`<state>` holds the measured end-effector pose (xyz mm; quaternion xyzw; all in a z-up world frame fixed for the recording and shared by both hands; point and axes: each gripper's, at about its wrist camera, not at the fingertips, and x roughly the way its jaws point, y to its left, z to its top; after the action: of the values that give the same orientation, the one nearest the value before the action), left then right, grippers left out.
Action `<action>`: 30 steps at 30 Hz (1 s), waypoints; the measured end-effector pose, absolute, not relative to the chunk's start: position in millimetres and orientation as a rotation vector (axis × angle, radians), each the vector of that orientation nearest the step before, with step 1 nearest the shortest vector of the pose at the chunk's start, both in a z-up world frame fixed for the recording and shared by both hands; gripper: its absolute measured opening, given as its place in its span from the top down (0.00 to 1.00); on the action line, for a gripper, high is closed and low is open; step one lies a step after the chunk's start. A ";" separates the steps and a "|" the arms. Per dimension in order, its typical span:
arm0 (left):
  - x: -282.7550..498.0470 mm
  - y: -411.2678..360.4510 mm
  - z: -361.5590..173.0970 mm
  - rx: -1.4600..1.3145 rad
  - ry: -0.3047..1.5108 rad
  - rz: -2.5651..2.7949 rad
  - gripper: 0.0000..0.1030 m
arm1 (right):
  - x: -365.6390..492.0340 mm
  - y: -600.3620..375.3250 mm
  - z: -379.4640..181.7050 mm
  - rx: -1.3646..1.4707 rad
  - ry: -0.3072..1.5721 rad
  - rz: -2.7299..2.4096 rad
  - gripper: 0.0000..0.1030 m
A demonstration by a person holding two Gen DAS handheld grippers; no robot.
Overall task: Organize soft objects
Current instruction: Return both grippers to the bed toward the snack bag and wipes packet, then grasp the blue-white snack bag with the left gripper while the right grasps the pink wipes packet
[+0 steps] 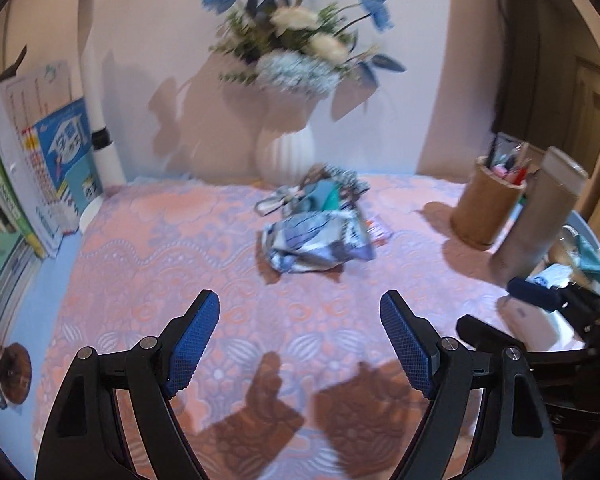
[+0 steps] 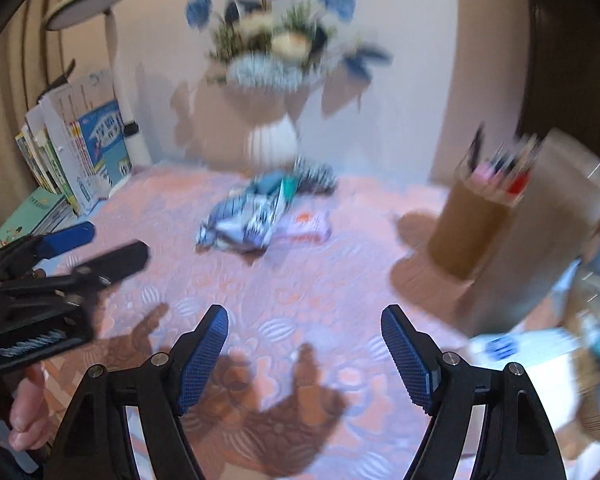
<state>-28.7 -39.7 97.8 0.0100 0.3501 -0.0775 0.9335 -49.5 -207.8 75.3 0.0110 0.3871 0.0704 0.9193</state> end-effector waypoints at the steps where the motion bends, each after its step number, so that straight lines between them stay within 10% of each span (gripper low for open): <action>1: -25.9 -35.3 91.8 0.019 0.725 -0.148 0.21 | -45.2 -208.8 66.7 0.035 0.807 0.145 0.25; 16: 5.2 9.4 23.0 -0.106 0.849 -0.086 0.21 | -24.7 -237.8 19.7 0.176 0.848 0.105 0.25; 30: 22.7 -27.5 99.3 0.199 0.814 -0.325 0.08 | 11.8 -226.3 37.5 0.138 1.037 0.103 0.25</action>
<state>22.7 -27.5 99.3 0.0961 0.3935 -0.1572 0.9007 11.8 -226.3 37.5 0.0657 0.4950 0.0492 0.8650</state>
